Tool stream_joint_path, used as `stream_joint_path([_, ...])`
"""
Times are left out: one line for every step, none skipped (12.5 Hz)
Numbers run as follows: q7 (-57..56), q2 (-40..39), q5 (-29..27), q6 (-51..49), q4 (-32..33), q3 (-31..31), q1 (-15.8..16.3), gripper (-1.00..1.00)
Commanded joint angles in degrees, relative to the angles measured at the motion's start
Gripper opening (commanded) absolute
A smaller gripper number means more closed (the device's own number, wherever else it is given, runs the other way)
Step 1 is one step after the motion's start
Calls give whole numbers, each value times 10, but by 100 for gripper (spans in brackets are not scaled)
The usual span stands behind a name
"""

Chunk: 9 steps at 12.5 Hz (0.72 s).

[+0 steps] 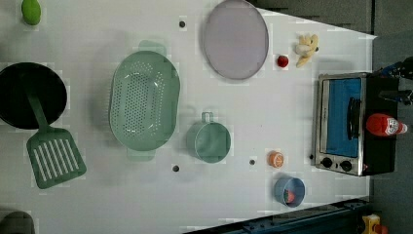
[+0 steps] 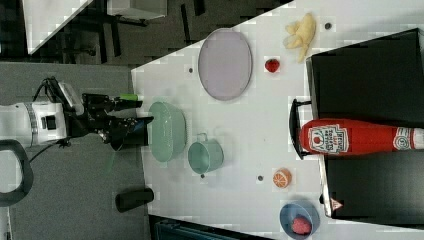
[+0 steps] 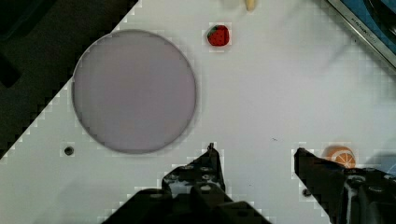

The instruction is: Pick Ketchup from oven and place it on table.

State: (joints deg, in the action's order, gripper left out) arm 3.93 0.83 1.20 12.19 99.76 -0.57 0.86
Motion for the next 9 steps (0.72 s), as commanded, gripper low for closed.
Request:
stream_joint_path([-77,181,14,-85,118,-31,-16,85])
stream_joint_path([-77,175,15,-83,118,-40,-18,100])
stream_joint_path([-77,170,16,-79,118,-49,-22,100])
stream_joint_path([-77,164,16,-70,118,-61,-26,100])
stream_joint_path([-77,157,16,-56,118,-76,-30,100])
stream_joint_path([-77,149,16,-39,117,-93,-33,100])
stream_joint_path([-78,138,16,-14,117,-118,-37,100])
stream_joint_path([-80,129,16,5,117,-138,-40,100])
stream_joint_path([-80,119,16,23,117,-159,-41,100])
